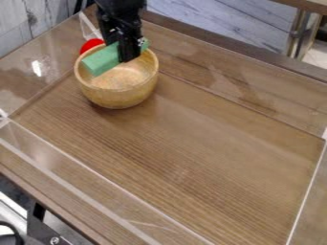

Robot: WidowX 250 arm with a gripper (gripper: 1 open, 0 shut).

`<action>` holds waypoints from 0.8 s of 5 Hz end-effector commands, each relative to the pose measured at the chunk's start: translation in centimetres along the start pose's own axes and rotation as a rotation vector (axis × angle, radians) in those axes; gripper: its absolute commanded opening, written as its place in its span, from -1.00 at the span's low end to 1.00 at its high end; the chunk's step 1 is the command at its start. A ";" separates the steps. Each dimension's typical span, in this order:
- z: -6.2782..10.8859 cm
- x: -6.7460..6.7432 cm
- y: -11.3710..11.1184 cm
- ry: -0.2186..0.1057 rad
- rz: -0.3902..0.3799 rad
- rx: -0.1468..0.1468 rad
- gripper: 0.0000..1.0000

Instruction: Put the green stick in the brown bowl

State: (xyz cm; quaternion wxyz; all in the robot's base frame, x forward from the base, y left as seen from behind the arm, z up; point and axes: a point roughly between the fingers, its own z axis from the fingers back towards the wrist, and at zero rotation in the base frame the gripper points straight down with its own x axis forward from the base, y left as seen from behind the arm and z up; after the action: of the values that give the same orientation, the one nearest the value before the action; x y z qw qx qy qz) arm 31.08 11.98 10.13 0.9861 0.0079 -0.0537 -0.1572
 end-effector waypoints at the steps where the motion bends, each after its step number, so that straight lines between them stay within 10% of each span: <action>1: 1.8 1.2 0.8 -0.062 -0.004 0.044 -1.00; 4: 1.6 1.4 1.4 -0.082 -0.003 0.042 -1.00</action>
State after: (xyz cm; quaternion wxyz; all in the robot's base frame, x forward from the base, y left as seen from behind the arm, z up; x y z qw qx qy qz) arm 31.85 12.31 10.12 0.9846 0.0058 -0.0702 -0.1597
